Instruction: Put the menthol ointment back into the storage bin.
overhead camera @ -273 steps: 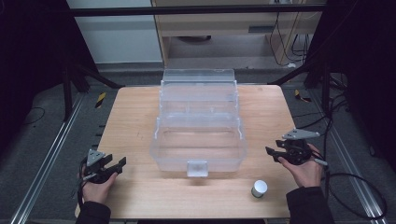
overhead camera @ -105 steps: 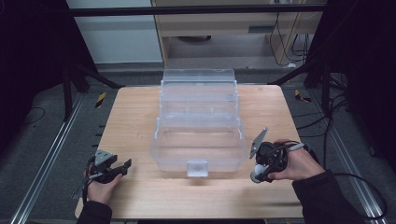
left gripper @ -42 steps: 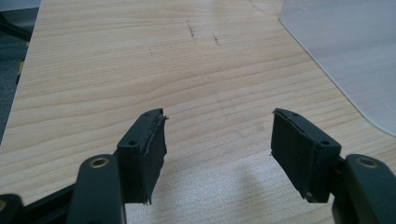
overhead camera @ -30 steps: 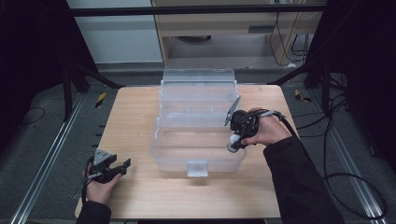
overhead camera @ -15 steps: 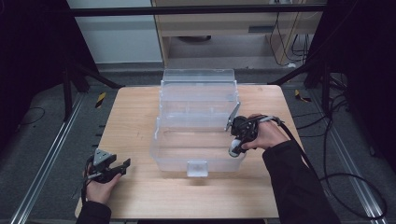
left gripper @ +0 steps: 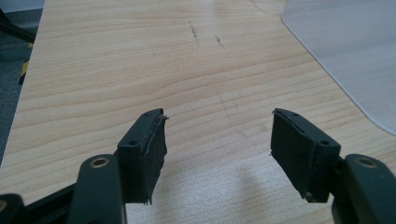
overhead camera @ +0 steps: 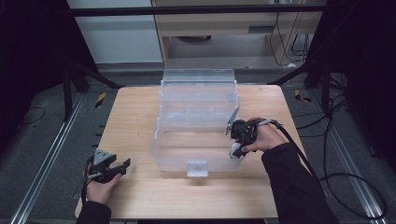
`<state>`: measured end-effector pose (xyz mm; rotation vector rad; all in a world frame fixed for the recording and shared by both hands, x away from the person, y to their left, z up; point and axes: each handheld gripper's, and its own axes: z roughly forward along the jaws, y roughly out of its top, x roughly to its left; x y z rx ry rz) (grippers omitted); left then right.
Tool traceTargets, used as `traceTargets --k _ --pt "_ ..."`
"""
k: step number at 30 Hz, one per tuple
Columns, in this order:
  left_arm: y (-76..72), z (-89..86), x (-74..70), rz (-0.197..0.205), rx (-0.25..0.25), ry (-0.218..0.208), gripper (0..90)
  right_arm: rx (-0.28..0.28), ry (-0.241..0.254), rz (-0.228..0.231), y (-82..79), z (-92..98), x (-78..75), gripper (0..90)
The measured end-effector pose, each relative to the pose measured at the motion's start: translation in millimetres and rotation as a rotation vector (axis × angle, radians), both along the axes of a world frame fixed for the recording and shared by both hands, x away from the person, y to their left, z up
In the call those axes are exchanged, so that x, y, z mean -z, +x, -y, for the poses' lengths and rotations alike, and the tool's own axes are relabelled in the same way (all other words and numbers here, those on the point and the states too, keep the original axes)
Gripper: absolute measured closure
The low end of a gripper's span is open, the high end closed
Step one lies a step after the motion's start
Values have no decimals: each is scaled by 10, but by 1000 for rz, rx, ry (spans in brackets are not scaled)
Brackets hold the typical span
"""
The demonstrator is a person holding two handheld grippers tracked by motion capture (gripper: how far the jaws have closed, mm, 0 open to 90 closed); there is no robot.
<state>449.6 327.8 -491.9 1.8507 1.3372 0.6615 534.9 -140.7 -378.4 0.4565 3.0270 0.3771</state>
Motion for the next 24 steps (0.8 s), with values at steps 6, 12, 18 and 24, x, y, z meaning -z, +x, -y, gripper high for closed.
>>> traceTargets --k 6,12,18,24 --pt "1 -2 1 0 -1 0 352 0 -8 -9 14 2 57 505" --pt "2 -4 2 -1 0 3 352 -4 -12 -17 20 13 106 505" --pt "3 -6 3 0 0 3 353 -5 -20 -18 21 1 126 504" --pt "2 -5 2 -1 0 4 353 -10 -24 -23 24 -4 158 504"
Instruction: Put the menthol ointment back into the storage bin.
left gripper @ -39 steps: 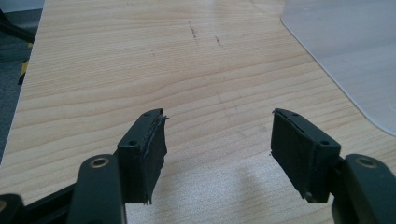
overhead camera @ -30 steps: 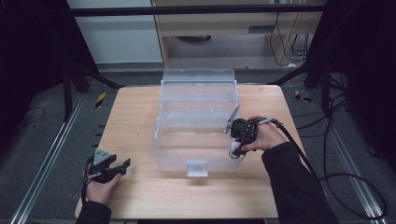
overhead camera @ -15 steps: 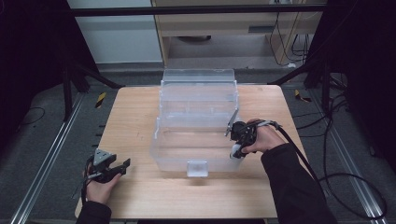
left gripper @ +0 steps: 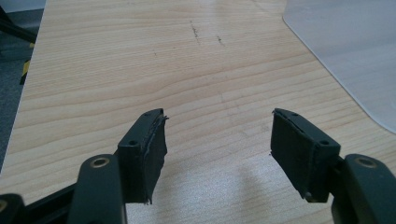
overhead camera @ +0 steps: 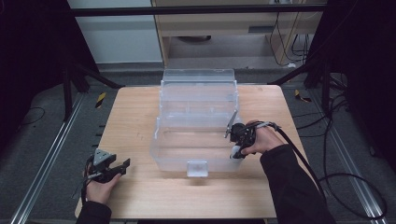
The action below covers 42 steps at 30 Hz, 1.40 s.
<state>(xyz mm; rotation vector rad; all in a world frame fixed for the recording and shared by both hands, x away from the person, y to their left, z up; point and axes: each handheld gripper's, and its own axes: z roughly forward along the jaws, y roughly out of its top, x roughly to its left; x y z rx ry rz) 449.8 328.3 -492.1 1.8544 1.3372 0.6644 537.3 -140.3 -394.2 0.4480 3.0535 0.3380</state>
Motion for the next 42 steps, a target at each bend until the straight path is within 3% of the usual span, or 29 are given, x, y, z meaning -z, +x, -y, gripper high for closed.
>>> traceTargets --k 16,32,37,42 --pt "2 -2 2 1 0 0 353 -2 -10 -3 10 -22 90 502" --pt "1 -3 1 3 -3 -2 354 7 9 6 2 -4 54 484" --pt "1 -4 2 2 -2 -3 354 30 54 30 -18 31 -28 465" --pt "0 -3 0 5 -6 -4 354 83 139 62 -63 104 -168 438"
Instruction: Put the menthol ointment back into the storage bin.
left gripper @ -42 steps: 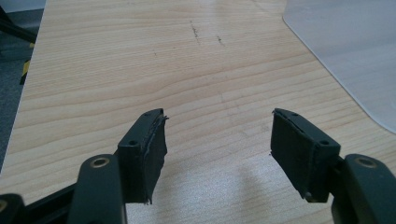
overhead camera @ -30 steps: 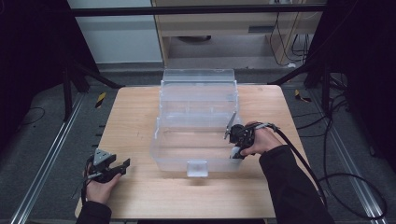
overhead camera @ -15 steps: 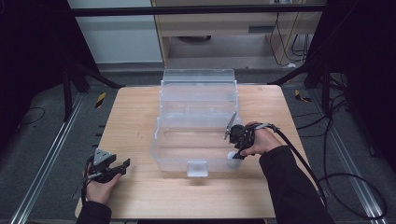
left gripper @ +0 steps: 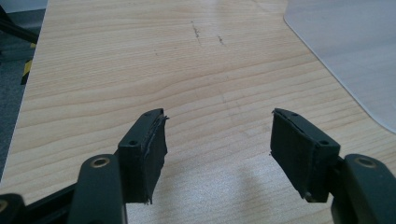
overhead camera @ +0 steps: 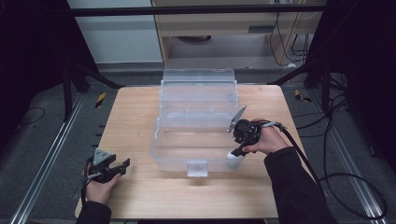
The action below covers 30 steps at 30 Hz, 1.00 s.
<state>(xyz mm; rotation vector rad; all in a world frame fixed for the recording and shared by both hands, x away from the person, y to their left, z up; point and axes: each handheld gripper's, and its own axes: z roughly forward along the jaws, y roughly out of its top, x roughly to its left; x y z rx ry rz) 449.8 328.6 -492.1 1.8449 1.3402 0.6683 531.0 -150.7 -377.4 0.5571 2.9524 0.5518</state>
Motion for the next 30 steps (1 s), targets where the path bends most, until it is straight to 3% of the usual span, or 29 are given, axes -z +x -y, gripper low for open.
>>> traceTargets --k 9,11,18,24,27,30 --pt "-2 -1 -3 1 -3 0 360 115 167 124 -111 259 -223 396" --pt "-3 -1 -4 1 -3 0 363 127 174 131 -123 287 -234 393" --pt "-10 -5 -16 3 -9 -9 408 320 332 236 -318 602 -243 373" --pt "-11 -10 -17 -4 -6 -17 456 433 421 310 -448 861 -141 347" --pt "-13 -8 -18 -5 -5 -19 469 476 425 320 -489 943 -34 339" --pt "-14 -9 -16 -5 -7 -18 473 544 487 338 -521 1022 84 326"
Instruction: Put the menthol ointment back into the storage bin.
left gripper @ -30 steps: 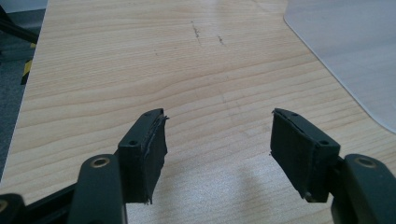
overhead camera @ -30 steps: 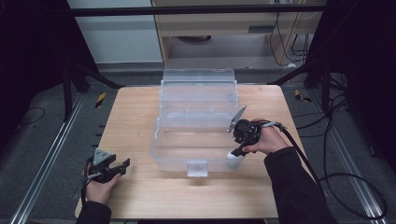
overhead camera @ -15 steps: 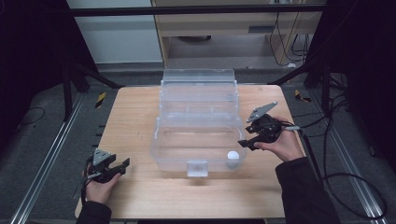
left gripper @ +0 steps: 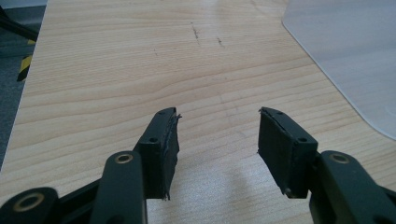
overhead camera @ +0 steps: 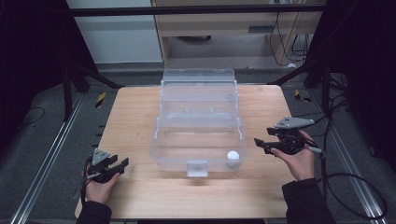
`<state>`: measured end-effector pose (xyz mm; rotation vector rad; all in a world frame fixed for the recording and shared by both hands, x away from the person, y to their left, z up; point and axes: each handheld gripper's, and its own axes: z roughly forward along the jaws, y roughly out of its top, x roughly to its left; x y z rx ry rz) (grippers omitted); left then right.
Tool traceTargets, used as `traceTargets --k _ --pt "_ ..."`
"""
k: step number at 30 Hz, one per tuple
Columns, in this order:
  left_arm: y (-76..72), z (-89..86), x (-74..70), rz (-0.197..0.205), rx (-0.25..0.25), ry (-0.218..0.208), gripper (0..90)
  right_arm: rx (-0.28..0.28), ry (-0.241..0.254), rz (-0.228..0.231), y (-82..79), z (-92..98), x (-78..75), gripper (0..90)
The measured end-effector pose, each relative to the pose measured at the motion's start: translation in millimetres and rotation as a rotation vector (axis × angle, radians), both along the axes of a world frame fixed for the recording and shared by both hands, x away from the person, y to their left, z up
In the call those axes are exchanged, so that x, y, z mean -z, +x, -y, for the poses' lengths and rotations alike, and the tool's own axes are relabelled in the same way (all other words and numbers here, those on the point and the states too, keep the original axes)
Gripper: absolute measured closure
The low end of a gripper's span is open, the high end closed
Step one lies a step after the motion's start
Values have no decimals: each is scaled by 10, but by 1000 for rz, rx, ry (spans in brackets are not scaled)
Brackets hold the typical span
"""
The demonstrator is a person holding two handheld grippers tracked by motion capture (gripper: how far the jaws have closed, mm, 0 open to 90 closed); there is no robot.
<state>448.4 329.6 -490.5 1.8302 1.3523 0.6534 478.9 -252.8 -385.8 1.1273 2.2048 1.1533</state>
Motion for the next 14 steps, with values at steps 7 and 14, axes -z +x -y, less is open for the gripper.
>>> traceTargets --k 7,14 --pt "4 -12 10 -2 -2 11 439 78 8 -54 8 180 270 317" --pt "17 -18 20 -1 -9 -1 387 152 11 -103 -4 315 527 295"
